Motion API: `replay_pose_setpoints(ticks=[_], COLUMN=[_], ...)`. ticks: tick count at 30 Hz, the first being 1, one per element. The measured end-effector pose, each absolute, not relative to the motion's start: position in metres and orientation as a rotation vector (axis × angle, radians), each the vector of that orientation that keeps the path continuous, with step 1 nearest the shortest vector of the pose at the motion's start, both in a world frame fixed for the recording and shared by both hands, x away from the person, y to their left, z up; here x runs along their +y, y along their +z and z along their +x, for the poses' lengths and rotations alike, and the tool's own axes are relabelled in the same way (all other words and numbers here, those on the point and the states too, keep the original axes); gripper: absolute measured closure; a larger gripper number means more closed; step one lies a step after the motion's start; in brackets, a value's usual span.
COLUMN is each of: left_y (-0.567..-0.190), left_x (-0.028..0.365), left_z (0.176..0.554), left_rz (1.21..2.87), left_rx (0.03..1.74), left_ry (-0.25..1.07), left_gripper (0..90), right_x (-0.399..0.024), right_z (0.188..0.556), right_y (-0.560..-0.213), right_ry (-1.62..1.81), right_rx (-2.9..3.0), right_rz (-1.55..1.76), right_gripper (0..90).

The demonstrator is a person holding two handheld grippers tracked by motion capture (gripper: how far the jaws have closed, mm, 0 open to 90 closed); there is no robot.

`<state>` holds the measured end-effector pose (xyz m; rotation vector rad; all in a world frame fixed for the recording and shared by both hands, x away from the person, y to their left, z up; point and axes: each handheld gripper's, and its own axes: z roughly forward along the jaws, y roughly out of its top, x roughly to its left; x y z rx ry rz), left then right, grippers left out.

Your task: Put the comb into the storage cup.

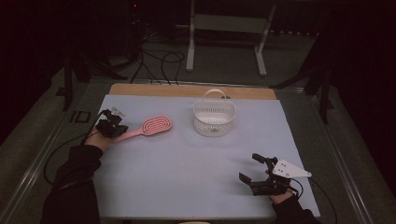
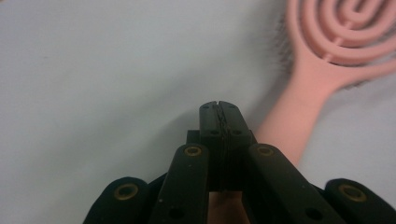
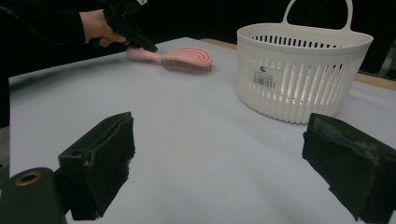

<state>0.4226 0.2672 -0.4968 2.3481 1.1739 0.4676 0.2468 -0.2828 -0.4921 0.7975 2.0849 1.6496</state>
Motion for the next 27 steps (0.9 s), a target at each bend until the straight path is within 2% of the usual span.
replay_pose_setpoints(ticks=[27], left_y=[-0.492], left_x=[0.262], left_z=[0.397], left_rz=[2.395], left_rx=[1.146], left_ry=[0.378], left_gripper=[90.0], right_x=[-0.282], right_z=[0.246], right_y=[-0.491], right_ry=[1.638], right_rx=[2.078], right_rz=[0.807], right_gripper=[9.0])
